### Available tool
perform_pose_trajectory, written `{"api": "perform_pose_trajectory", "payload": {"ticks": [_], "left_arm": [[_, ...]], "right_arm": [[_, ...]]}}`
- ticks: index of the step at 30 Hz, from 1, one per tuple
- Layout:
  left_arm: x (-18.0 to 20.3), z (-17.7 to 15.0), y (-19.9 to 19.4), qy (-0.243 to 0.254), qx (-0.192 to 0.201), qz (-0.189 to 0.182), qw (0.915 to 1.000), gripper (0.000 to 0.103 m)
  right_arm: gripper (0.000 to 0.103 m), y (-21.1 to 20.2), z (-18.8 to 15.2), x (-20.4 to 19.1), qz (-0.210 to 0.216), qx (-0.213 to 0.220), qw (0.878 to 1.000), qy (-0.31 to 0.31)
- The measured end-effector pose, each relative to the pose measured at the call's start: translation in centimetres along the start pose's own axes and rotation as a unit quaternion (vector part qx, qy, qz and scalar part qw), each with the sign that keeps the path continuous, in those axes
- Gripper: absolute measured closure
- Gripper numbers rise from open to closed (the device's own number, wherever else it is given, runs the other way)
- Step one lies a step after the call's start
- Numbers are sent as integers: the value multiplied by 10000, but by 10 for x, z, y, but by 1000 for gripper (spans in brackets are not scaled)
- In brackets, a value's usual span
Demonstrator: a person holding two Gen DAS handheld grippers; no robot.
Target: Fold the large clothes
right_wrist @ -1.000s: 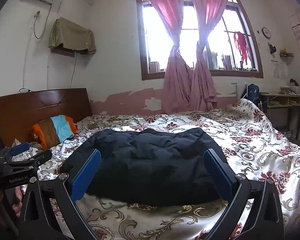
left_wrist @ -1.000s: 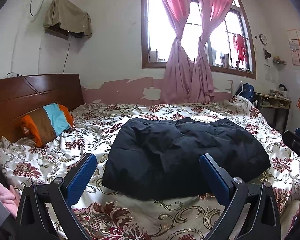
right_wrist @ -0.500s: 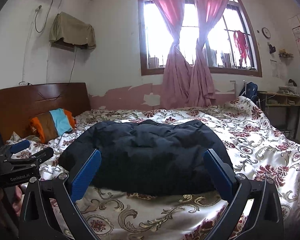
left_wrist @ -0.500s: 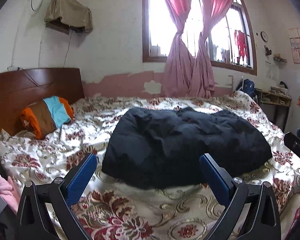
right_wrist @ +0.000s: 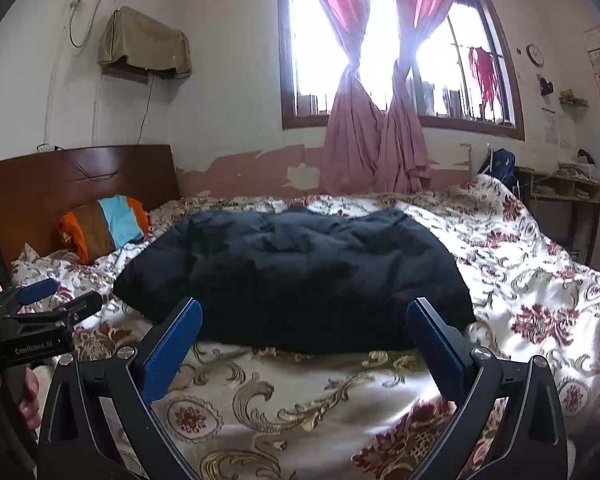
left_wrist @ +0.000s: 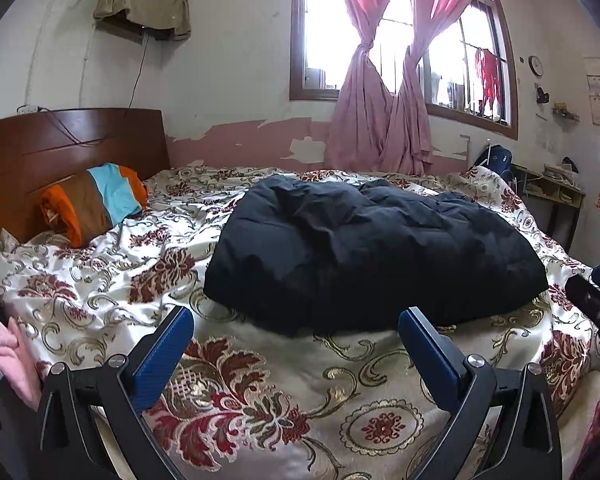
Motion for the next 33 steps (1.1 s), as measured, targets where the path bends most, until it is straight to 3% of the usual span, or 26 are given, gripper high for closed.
{"api": "perform_pose_trajectory", "payload": {"ticks": [15,33], "left_arm": [[-1,-26,-9,108,32,4,9999,0],[3,-20,-19,121,73,-104,9998,0]], "right_arm": [[2,-2,-24,-4,46,-233,9997,-67],[2,-4,-24,-2,25,-256,9997,17]]}}
Point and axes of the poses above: each gripper's, at about its wrist camera, not at the fingertips, and y roughly the way its jaws point, x to its right, z to its top, the point moved 6 cm from there along y, roughly the way its jaws point, and after that the axes turned 11 degrees about z, right-handed, at the moved point
